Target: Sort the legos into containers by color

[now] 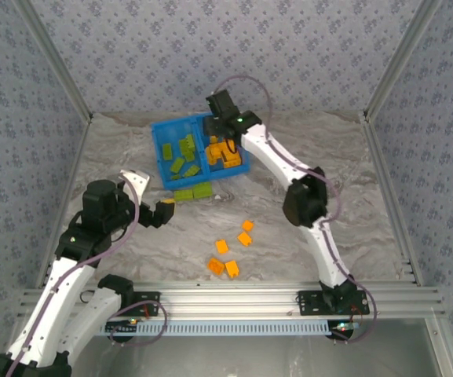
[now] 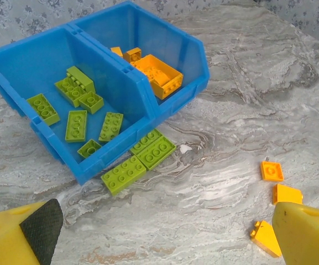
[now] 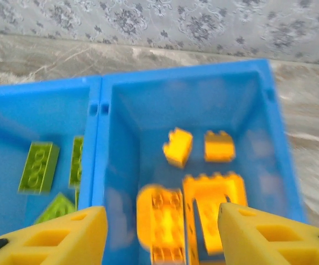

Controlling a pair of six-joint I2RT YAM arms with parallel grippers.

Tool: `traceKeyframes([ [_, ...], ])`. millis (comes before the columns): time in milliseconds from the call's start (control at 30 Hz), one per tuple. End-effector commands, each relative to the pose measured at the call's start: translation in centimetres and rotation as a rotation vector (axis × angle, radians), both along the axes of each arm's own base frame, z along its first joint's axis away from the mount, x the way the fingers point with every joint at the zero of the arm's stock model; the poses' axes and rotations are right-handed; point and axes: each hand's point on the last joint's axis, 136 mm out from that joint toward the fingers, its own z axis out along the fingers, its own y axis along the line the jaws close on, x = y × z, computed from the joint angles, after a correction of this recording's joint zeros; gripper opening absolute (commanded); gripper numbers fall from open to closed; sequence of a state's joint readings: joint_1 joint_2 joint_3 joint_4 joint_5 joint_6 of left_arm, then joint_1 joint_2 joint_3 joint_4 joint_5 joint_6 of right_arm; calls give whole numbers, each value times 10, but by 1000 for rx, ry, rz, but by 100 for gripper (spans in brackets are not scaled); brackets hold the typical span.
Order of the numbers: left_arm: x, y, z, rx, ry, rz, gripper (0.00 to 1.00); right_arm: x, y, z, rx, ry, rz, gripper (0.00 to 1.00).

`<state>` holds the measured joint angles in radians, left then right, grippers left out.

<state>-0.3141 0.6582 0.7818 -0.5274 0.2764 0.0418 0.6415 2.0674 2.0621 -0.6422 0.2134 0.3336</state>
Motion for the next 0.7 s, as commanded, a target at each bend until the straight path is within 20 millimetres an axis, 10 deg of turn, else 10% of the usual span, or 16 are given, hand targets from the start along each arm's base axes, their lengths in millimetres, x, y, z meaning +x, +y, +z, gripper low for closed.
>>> traceKeyframes([
  [0, 1, 1, 4, 10, -15, -1, 99, -63, -29, 12, -6, 3, -10, 61],
  [300, 4, -2, -3, 10, 16, -10, 99, -204, -86, -96, -87, 283, -134, 67],
  [667, 5, -3, -8, 19, 40, -20, 99, -227, -75, -177, 34, 632, -516, 93],
])
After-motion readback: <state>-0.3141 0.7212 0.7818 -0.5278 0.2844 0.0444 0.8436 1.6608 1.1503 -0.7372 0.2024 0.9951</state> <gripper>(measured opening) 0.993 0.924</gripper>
